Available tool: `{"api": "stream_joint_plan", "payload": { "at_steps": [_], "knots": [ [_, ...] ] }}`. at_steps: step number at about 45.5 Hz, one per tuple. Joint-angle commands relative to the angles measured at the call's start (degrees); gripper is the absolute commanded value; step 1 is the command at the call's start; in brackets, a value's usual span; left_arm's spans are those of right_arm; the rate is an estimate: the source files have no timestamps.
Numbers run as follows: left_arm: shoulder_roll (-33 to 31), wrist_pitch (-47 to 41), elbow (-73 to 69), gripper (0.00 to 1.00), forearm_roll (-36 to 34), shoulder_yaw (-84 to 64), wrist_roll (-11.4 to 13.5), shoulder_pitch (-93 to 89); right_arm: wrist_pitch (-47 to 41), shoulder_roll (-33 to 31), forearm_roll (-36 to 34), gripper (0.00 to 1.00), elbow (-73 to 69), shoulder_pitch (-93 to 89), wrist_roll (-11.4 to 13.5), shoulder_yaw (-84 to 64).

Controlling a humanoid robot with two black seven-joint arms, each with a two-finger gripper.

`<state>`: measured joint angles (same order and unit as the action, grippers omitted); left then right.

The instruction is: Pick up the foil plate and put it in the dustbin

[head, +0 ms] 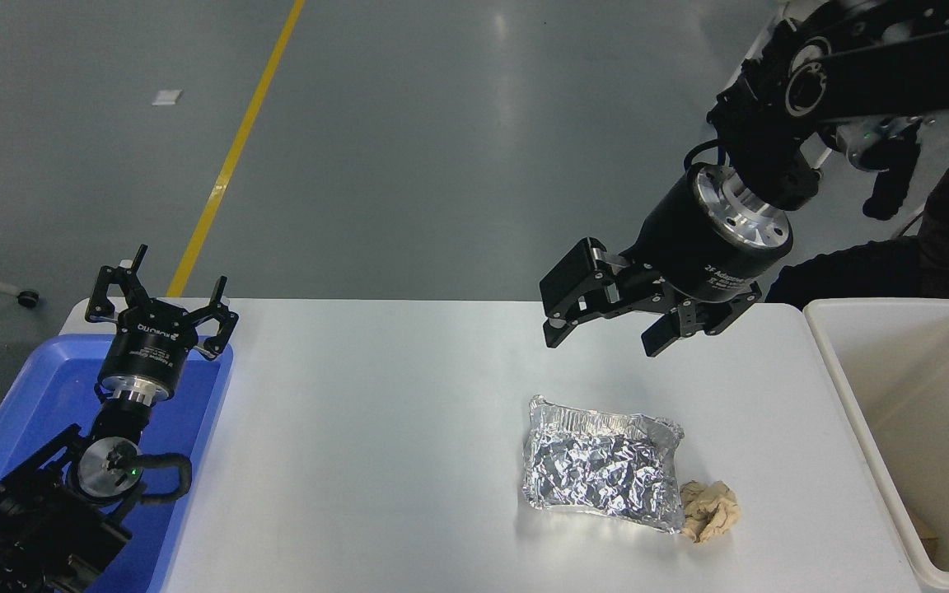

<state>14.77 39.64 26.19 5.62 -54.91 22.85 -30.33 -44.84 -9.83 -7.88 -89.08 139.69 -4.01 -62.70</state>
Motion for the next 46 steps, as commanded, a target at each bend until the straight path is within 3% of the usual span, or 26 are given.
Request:
{"api": "stream_joint_plan", "payload": {
  "at_steps": [1, 28, 37, 46],
  "knots": [
    [0.0, 0.0, 0.0, 1.0, 0.1, 0.0, -0.1, 0.0, 0.1, 0.7, -0.8, 1.0, -0.1, -0.1, 0.1, -0.5],
    [0.0, 0.0, 0.0, 1.0, 0.0, -0.1, 0.0, 0.0, 6.3, 0.9, 0.5, 1.0, 5.2, -10.2, 0.0, -0.2],
    [0.0, 0.0, 0.0, 1.0, 0.0, -0.1, 0.0, 0.0, 8.9, 0.4, 7.5, 1.0, 9.3, -18.1, -0.1, -0.1],
    [0.0, 0.0, 0.0, 1.0, 0.0, -0.1, 0.0, 0.0, 9.2, -1.2, 10.2, 1.0, 15.3, -27.4, -0.1, 2.7]
  ]
}}
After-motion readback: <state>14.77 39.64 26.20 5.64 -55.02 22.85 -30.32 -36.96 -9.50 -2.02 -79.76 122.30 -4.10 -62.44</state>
